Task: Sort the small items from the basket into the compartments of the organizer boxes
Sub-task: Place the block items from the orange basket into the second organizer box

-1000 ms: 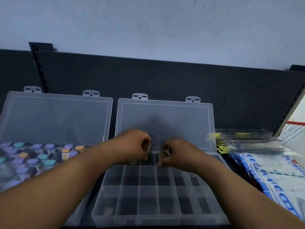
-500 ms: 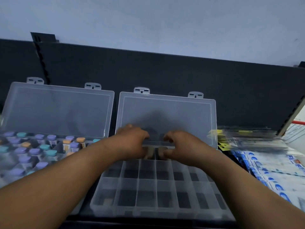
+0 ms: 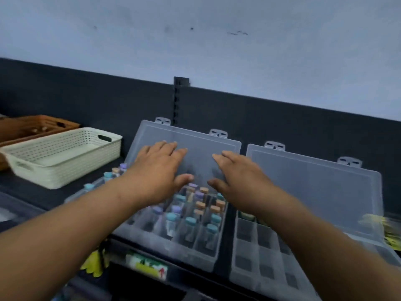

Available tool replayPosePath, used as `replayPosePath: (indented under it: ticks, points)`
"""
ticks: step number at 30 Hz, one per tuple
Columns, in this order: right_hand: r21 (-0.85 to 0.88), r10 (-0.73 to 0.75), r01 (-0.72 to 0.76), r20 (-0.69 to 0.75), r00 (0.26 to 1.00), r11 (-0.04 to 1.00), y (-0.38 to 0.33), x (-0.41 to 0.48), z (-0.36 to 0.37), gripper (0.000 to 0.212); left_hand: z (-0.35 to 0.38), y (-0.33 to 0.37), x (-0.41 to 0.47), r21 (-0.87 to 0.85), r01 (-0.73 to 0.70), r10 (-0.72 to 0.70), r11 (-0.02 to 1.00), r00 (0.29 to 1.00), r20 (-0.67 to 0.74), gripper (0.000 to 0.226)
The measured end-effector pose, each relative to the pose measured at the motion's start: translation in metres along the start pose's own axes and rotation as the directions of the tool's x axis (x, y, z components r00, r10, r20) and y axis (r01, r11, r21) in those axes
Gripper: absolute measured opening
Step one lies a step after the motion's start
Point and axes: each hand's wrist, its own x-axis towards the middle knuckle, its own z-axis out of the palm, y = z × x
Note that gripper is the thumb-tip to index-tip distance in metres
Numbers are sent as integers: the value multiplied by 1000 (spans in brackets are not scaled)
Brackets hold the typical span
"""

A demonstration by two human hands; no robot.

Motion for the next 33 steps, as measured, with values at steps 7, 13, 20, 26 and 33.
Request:
replayPosePath:
  ticks: [7, 13, 20, 26, 33]
  points:
    - [53, -145, 145, 4, 989, 988, -161, 59, 13, 70, -29, -158, -72, 61, 149, -150, 987, 989, 2, 77]
    - [97, -200, 203, -32, 979, 974, -286, 101, 30, 67, -45, -282, -128, 113, 237, -241, 965, 970, 22, 74]
    - [96, -237, 232, 50, 970, 968, -374, 156, 36, 71, -57, -383, -148, 81, 328, -334, 941, 938, 86, 74]
    - [125, -293, 283, 74, 953, 951, -413, 218, 46, 69, -48, -450, -135, -19, 402, -398, 916, 912, 100, 75]
    - [175, -325, 303, 118, 938, 937, -442, 304, 57, 67, -37, -511, -91, -109, 422, -410, 900, 905, 115, 66]
